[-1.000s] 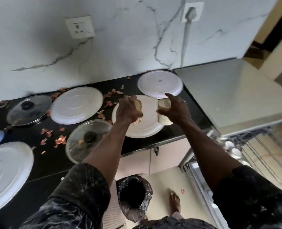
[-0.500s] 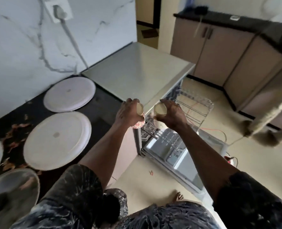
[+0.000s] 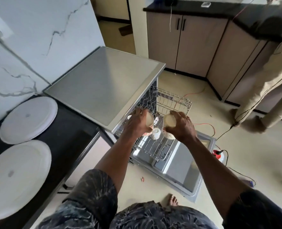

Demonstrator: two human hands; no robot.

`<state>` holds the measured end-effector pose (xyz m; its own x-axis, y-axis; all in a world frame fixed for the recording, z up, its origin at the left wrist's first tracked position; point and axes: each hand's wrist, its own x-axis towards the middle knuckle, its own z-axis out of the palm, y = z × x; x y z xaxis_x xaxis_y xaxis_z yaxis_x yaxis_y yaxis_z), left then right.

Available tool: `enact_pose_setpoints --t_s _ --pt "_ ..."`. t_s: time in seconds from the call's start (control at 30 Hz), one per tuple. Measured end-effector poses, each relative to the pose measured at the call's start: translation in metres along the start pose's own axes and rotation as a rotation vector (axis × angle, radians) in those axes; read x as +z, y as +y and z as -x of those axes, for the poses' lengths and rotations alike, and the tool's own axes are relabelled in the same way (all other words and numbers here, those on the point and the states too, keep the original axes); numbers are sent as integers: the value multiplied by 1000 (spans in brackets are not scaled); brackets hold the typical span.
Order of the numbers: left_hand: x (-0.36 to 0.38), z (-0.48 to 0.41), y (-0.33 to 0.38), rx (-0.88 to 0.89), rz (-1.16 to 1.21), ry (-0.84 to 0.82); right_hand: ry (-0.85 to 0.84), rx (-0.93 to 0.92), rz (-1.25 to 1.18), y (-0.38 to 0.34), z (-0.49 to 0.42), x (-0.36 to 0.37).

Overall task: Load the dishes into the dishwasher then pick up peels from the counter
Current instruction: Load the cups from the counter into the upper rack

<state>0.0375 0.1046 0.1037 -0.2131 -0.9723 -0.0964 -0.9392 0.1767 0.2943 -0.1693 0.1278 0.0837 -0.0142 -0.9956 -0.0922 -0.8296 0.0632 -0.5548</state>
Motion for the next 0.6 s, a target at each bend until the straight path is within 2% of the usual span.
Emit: enact_pose_setpoints --t_s 0.37,0.6 --pt "62 -102 2 -86 78 -165 -7 118 13 56 -59 26" --pt "118 -170 -43 -71 77 -158 -57 160 25 64 -131 81"
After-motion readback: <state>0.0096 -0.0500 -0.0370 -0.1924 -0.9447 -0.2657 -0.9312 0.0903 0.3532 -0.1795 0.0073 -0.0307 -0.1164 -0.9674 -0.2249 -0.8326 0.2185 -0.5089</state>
